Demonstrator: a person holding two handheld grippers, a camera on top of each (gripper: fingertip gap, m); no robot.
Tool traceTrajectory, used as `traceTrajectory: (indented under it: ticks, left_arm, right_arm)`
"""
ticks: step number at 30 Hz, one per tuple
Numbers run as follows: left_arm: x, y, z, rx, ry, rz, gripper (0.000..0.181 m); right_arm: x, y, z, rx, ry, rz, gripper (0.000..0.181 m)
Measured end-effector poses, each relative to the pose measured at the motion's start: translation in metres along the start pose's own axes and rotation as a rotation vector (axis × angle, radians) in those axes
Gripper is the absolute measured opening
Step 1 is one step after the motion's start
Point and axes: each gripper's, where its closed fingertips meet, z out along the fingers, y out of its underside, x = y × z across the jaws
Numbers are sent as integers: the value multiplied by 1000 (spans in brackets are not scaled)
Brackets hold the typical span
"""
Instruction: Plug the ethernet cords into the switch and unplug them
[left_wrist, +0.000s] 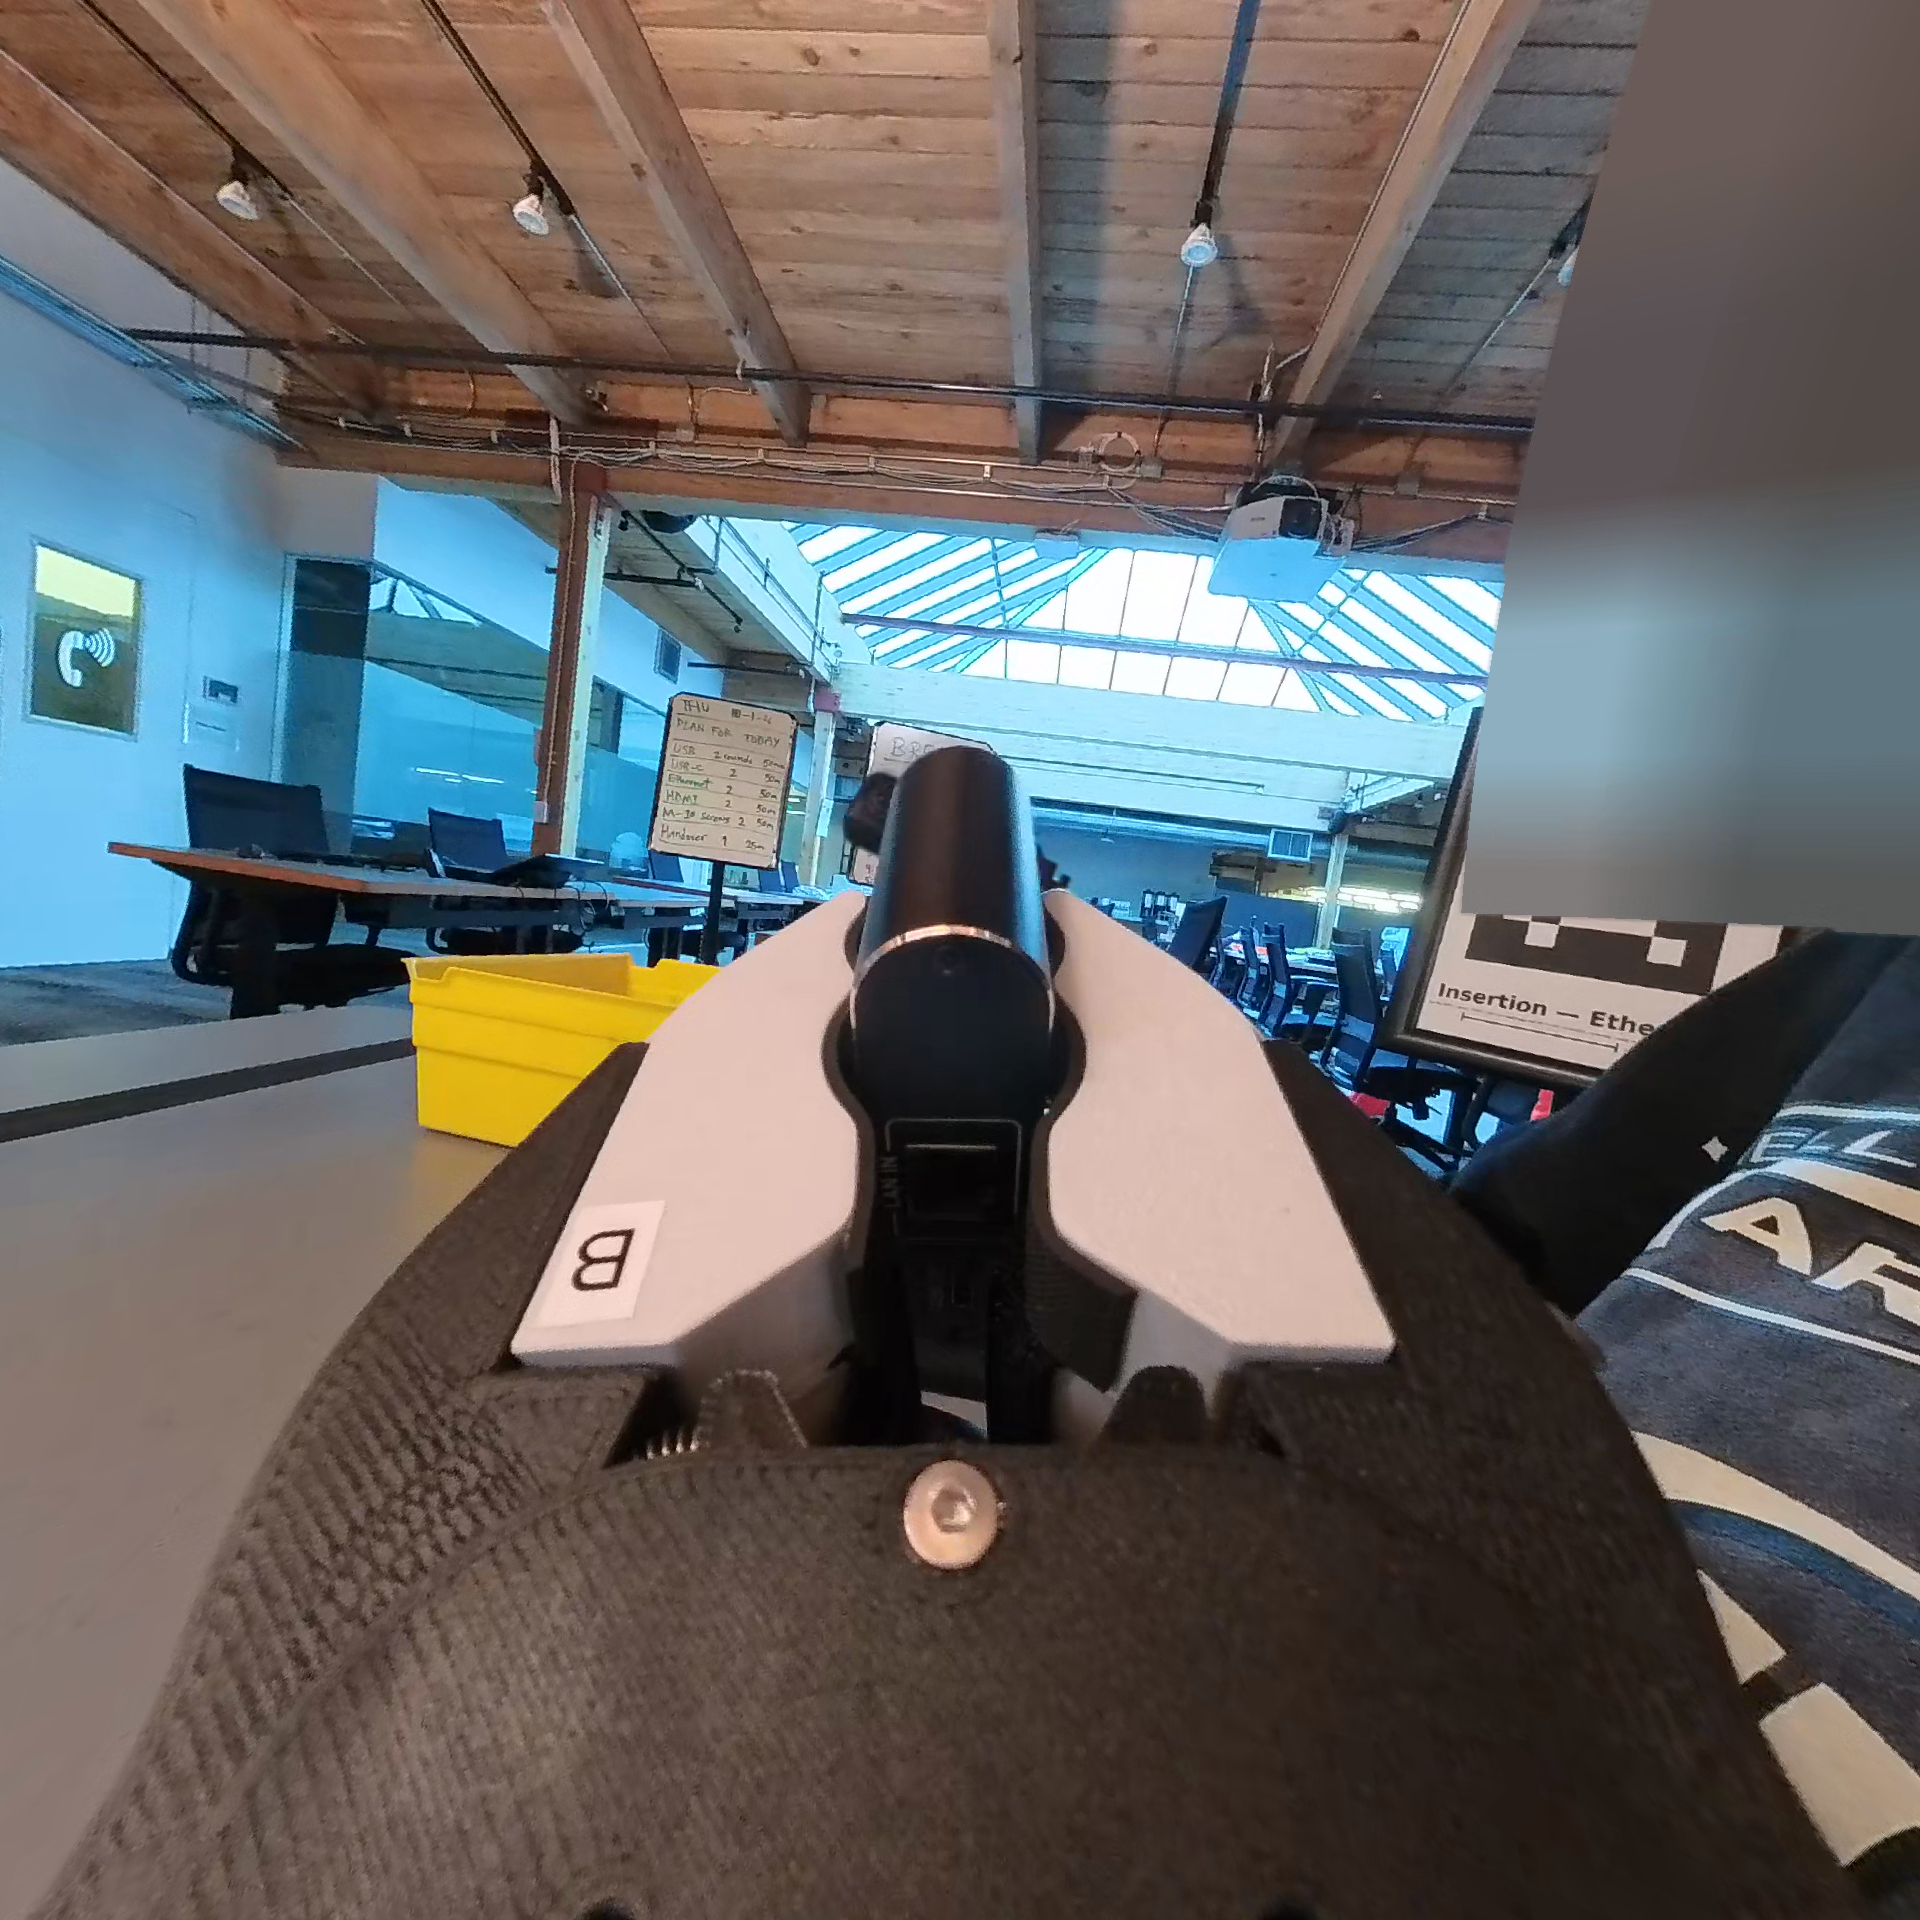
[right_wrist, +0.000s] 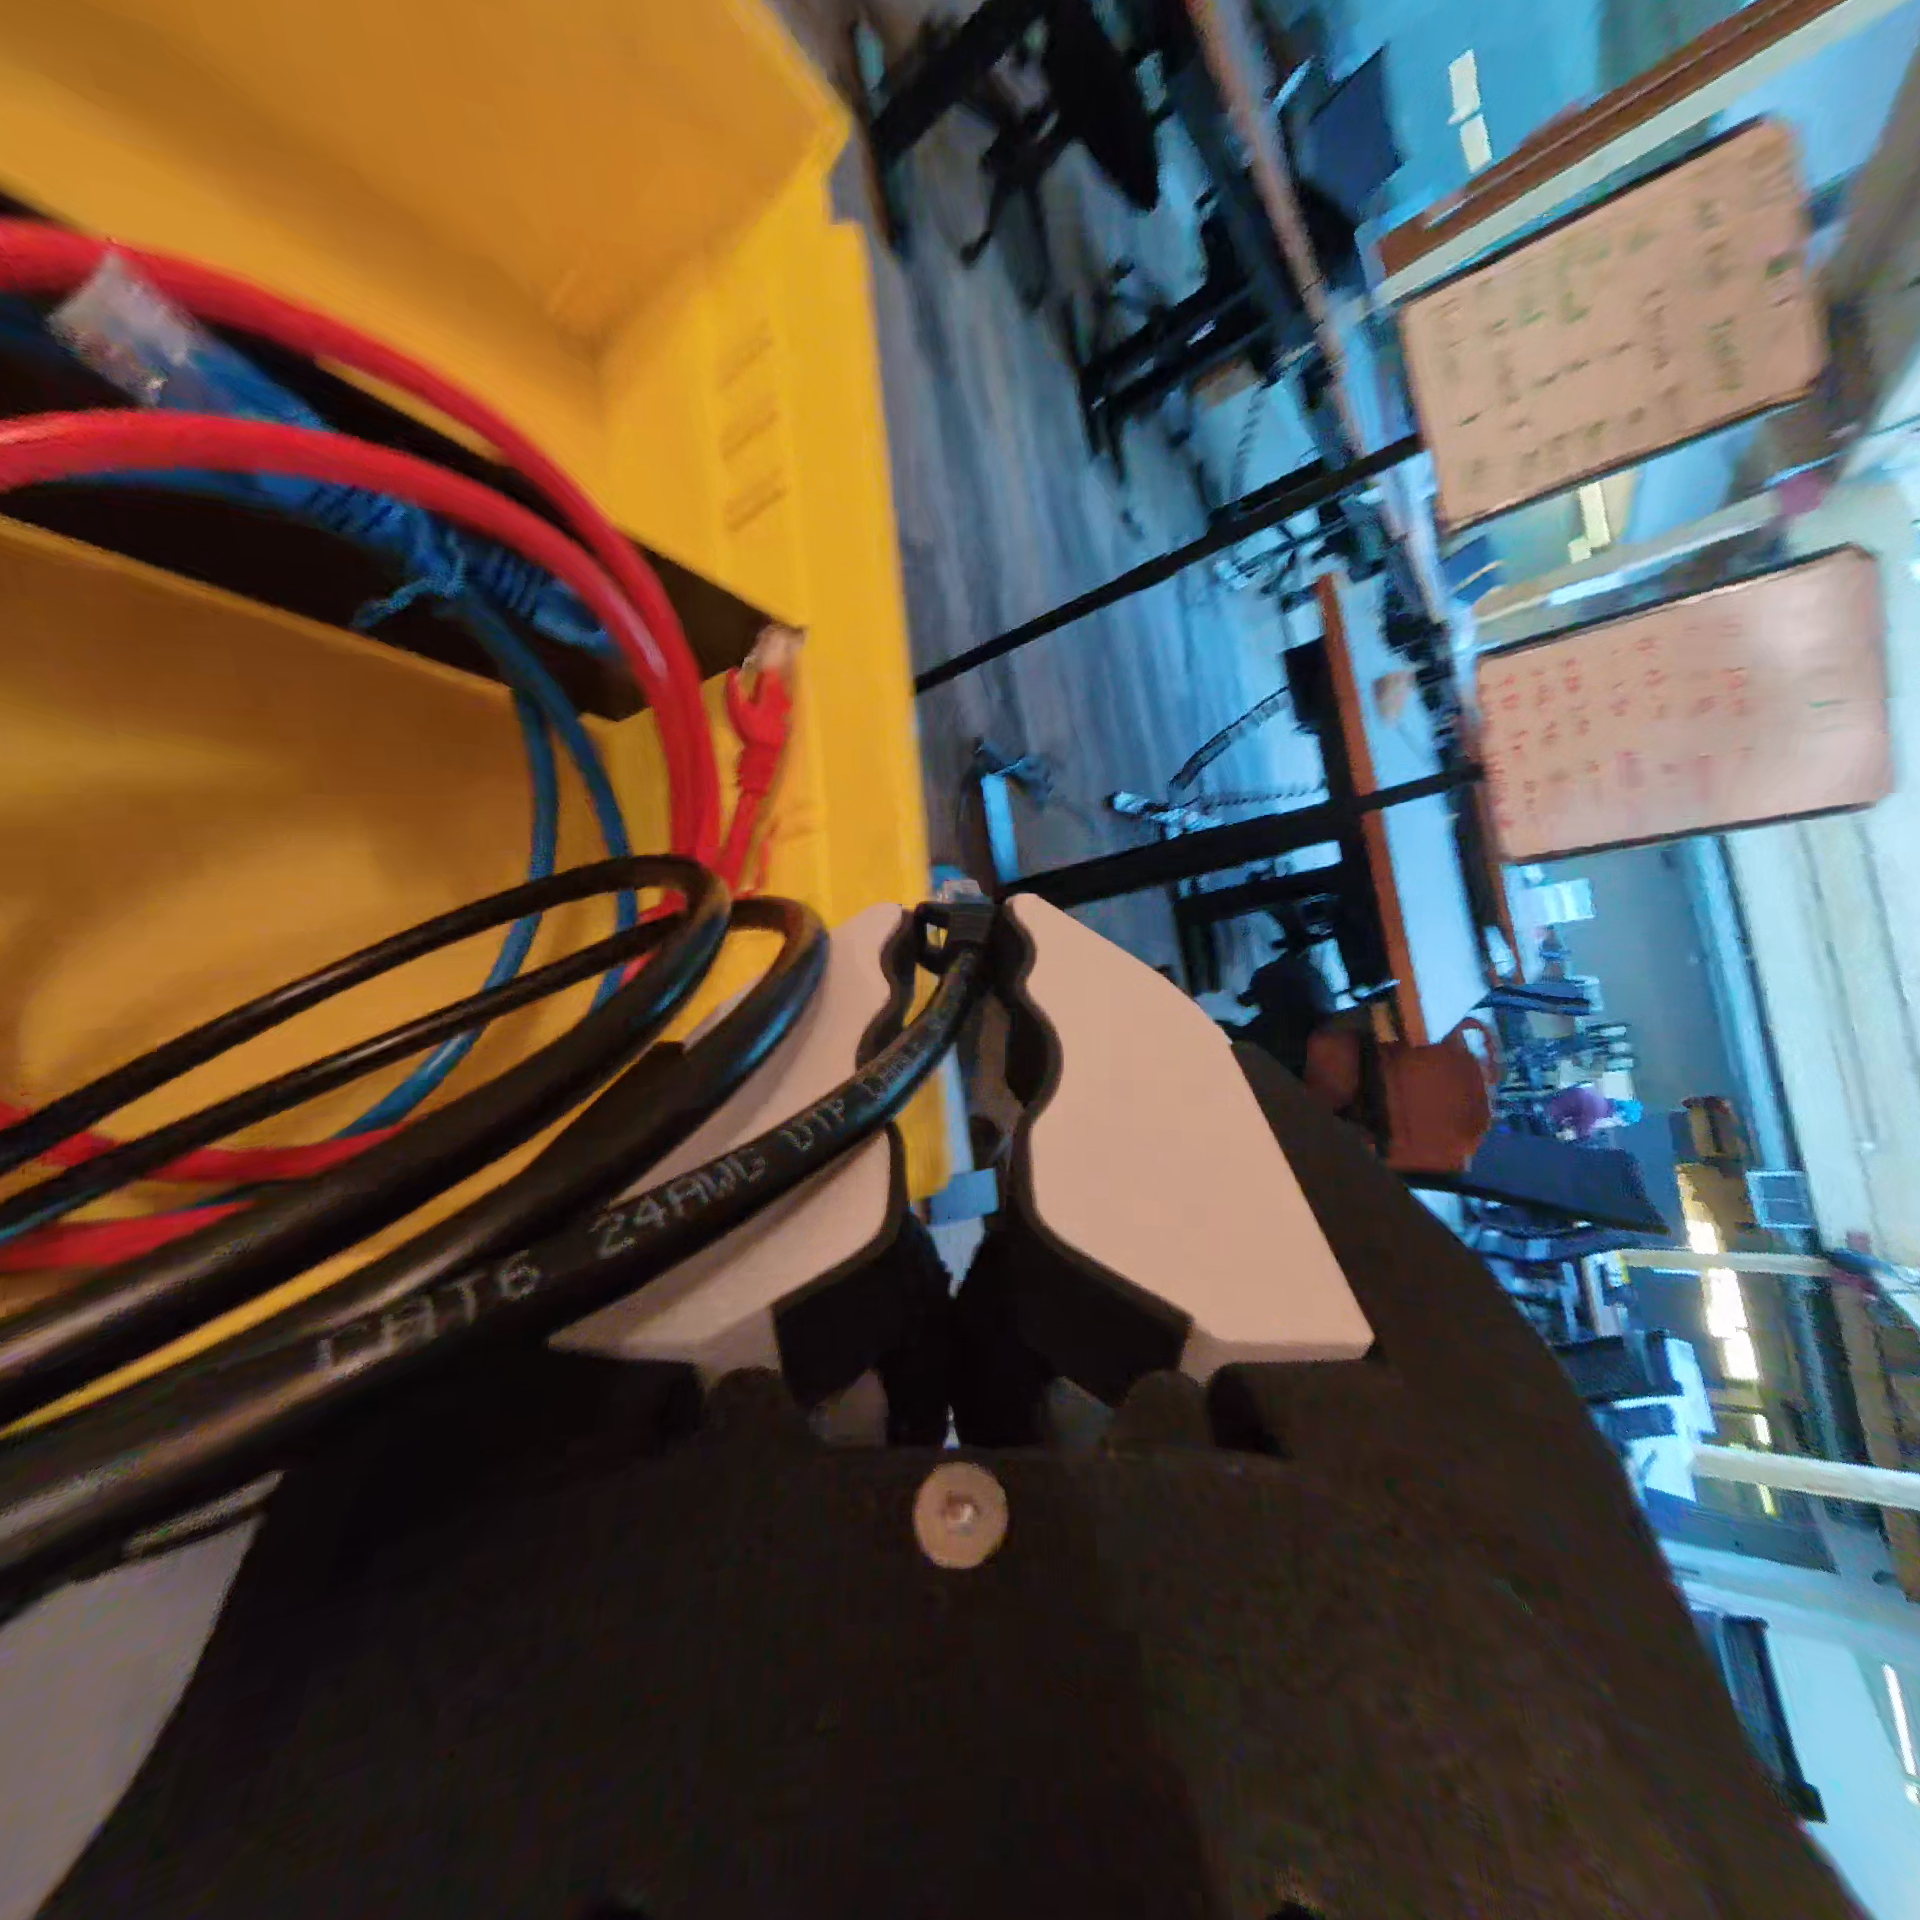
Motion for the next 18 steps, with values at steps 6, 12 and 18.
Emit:
traceTrajectory:
  ticks: [6,12,18]
  left_arm:
    - [1,2,0,-10,4,0,27]
    - [0,1,0,-7,3,-10,27]
    - [1,2,1,-12,9,-11,27]
  right_arm:
    - [-40,9,7,-114,-203,-23,29]
    - [-57,0,-23,-10,-519,101,76]
    - [-36,-35,-47,361,-582,193,46]
